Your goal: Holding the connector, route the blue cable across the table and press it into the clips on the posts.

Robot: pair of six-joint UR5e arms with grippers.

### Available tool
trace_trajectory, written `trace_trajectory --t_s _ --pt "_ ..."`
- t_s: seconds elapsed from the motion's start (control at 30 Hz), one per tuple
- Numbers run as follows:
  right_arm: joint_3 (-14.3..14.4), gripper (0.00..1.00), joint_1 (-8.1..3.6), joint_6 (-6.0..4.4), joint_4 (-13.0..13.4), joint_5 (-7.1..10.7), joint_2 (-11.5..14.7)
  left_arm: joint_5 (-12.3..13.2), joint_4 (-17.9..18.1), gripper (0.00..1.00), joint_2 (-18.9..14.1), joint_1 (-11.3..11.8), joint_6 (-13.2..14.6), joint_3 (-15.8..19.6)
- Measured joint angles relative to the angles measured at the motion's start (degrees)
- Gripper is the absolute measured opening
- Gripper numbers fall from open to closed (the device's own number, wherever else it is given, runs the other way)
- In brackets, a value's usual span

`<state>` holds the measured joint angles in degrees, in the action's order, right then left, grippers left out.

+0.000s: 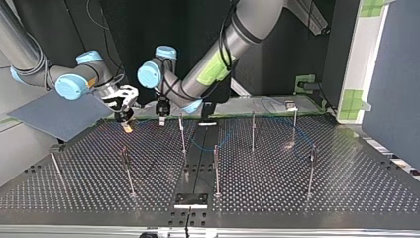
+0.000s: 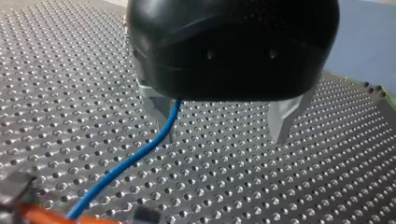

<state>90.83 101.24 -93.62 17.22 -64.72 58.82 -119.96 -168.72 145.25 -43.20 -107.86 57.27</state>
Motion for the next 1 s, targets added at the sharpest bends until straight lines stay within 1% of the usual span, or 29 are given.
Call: trace_trajectory --t_s 0.13,0.17,0.2,0.23,0.27,0.3,0.33,0.37,0.4,0.43,0.47,0.5,0.53,0.7,1.0 --pt "0.00 0.00 -0.02 0.00 0.02 0.03 0.02 -0.08 -0.25 1.00 0.13 -0.34 -0.15 -0.21" --pt "0.00 0.00 -0.02 0.00 0.02 0.02 0.02 -0.12 -0.27 0.95 0.13 -0.43 -0.15 -0.22" --pt "0.01 0.00 -0.02 0.00 0.02 0.03 0.02 -0.23 -0.25 0.95 0.13 -0.57 -0.10 -0.23" --pt "0.00 0.00 -0.03 0.00 0.02 0.03 0.02 -0.33 -0.23 0.83 0.13 -0.66 -0.02 -0.23" --pt "0.01 0.00 -0.01 0.00 0.02 0.03 0.02 -0.47 -0.20 0.65 0.13 -0.74 0.06 -0.23" --pt "0.01 0.00 0.01 0.00 0.02 0.03 0.02 -0.71 -0.17 0.65 0.13 -0.82 0.12 -0.24" --pt "0.01 0.00 0.05 0.00 0.02 0.03 0.02 -0.91 -0.15 0.52 0.13 -0.86 0.14 -0.25" --pt "0.01 0.00 0.07 0.00 0.02 0.03 0.02 -1.11 -0.12 0.37 0.12 -0.89 0.15 -0.28" --pt "0.01 0.00 0.09 0.00 0.02 0.03 0.03 -1.39 -0.09 0.37 0.11 -0.91 0.14 -0.32" --pt "0.01 0.00 0.11 0.00 0.02 0.03 0.03 -1.65 -0.08 0.25 0.11 -0.92 0.11 -0.36" --pt "0.01 0.00 0.12 0.00 0.02 0.03 0.03 -1.98 -0.07 0.09 0.10 -0.92 0.07 -0.42" --pt "0.01 0.00 0.13 0.00 0.02 0.03 0.03 -2.47 -0.06 0.09 0.08 -0.93 0.01 -0.52" --pt "0.01 0.00 0.17 0.00 0.02 0.03 0.03 -2.86 -0.06 0.00 0.08 -0.94 -0.03 -0.62" --pt "0.01 0.00 0.27 0.00 0.02 0.02 0.03 -4.17 -0.29 0.00 0.07 -1.02 -0.13 -1.48" --pt "0.01 0.00 0.29 0.01 0.02 0.04 0.06 -4.58 -2.18 0.00 -0.06 -1.18 -0.41 -2.73"
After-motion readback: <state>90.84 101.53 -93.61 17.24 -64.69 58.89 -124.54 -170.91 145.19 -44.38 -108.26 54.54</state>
